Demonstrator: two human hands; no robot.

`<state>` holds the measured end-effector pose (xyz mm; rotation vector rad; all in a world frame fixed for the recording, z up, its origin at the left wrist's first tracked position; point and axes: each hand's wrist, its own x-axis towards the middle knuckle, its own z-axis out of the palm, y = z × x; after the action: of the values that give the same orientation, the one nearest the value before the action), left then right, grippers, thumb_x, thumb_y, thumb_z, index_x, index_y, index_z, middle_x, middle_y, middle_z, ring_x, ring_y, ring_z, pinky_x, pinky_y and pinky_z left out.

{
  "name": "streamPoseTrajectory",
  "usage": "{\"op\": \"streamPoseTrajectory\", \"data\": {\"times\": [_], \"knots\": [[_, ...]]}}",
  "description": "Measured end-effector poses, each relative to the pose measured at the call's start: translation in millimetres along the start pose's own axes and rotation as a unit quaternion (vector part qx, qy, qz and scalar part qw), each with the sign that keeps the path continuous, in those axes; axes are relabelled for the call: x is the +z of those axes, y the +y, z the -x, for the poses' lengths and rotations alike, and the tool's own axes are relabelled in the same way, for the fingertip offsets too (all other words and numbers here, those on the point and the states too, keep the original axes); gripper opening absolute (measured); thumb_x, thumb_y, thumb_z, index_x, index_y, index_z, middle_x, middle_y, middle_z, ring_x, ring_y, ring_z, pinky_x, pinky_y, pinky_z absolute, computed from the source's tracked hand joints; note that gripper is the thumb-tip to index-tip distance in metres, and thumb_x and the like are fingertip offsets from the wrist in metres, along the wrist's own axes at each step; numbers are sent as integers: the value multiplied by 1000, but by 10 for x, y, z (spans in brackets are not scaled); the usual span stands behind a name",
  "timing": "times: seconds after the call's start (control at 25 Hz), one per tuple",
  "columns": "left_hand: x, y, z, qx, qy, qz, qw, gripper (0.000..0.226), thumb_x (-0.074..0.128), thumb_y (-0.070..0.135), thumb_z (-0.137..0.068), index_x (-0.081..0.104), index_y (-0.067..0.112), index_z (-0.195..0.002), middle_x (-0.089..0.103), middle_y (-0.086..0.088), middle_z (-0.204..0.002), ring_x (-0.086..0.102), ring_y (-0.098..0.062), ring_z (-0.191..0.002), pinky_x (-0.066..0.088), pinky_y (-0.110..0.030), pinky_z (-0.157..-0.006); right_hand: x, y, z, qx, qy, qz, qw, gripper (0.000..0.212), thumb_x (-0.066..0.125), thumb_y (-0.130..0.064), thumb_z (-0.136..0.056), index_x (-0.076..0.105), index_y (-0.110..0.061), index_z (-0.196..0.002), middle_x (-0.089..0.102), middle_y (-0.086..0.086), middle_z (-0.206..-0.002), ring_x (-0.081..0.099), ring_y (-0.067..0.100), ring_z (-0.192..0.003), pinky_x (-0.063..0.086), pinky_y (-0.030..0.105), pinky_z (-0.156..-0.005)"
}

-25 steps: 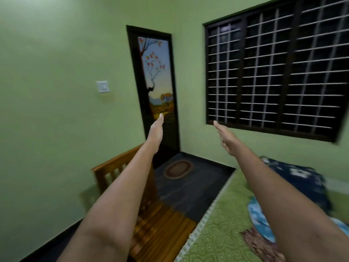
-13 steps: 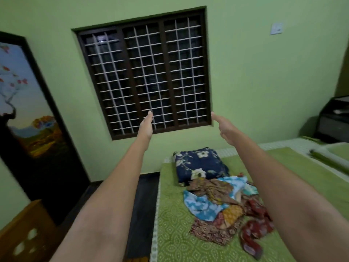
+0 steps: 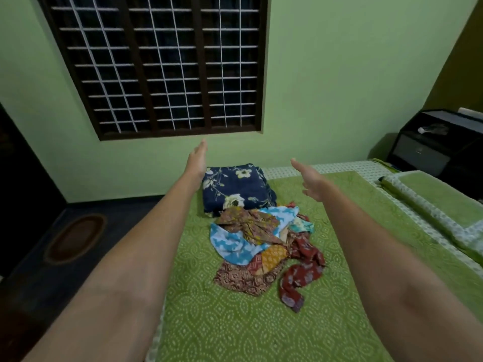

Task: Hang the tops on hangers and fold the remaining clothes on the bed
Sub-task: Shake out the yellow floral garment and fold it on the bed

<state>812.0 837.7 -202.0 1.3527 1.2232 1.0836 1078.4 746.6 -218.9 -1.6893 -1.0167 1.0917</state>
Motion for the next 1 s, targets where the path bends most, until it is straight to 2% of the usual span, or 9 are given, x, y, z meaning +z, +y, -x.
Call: {"op": "streamPoseTrajectory", "data": {"times": [0.16, 0.32, 0.4, 0.48, 0.56, 0.72, 0.8, 0.88, 1.0], "knots": [[419, -718, -260, -87, 24, -8, 996, 64, 29, 53, -99, 25, 16, -151, 23, -4, -157, 23, -23, -144, 20, -39, -117, 29, 612, -651, 74, -61, 62, 993, 67, 38, -53, -97, 25, -13, -149, 19, 10, -157, 22, 31, -143, 25, 47, -113], [874, -1831, -386, -176, 11, -79, 981, 56, 35, 42, -102, 29, 13, -149, 32, -7, -153, 35, -27, -138, 30, -38, -112, 171, 1565, -1307, 131, -81, 110, 982, 45, 47, -41, -98, 50, -9, -129, 50, 13, -131, 50, 31, -118, 36, 46, -107], [1019, -2459, -433, -220, -11, -130, 967, 56, 45, 36, -99, 31, 14, -149, 36, -12, -151, 43, -33, -131, 40, -47, -106, 289, 2111, -1596, 180, -83, 158, 967, 55, 51, -40, -97, 43, -6, -140, 47, 15, -132, 50, 32, -117, 42, 43, -99], [1153, -3057, -547, -244, -36, -182, 952, 54, 50, 29, -99, 34, 10, -146, 37, -12, -150, 44, -35, -131, 41, -45, -105, 425, 2619, -1919, 206, -96, 203, 952, 60, 54, -36, -96, 38, -5, -144, 49, 14, -122, 53, 28, -100, 46, 40, -86], [1305, -3556, -681, -257, -55, -226, 938, 51, 50, 28, -99, 37, 9, -145, 37, -13, -150, 41, -32, -133, 37, -39, -106, 580, 3028, -2210, 213, -94, 217, 948, 55, 58, -32, -94, 43, -5, -140, 53, 15, -119, 55, 26, -89, 44, 35, -75], [1574, -4554, -1005, -276, -121, -296, 907, 59, 52, 28, -97, 26, 15, -149, 38, -15, -148, 49, -39, -123, 43, -44, -97, 885, 3729, -2830, 190, -94, 286, 934, 48, 58, -27, -94, 47, -8, -137, 59, 13, -112, 56, 17, -79, 44, 29, -70], [1654, -4980, -1099, -249, -164, -360, 884, 72, 54, 27, -96, 12, 16, -152, 12, -9, -160, 36, -39, -134, 37, -45, -107, 1007, 4005, -3073, 138, -99, 329, 929, 50, 60, -22, -92, 45, -9, -139, 58, 13, -121, 59, 22, -88, 46, 32, -76], [1692, -5327, -1194, -201, -165, -407, 875, 80, 55, 21, -96, 1, 16, -154, -8, -1, -161, 23, -37, -142, 29, -45, -113, 1120, 4194, -3312, 89, -85, 309, 943, 56, 66, -17, -88, 44, -10, -139, 46, 13, -138, 53, 27, -114, 46, 36, -91], [1693, -5707, -1296, -164, -149, -391, 893, 80, 57, 14, -94, 5, 17, -154, 2, -2, -161, 21, -32, -143, 25, -43, -116, 1307, 4351, -3672, 60, -92, 246, 963, 75, 76, -28, -81, 38, -7, -142, 38, 12, -140, 42, 28, -128, 38, 43, -107]]}}
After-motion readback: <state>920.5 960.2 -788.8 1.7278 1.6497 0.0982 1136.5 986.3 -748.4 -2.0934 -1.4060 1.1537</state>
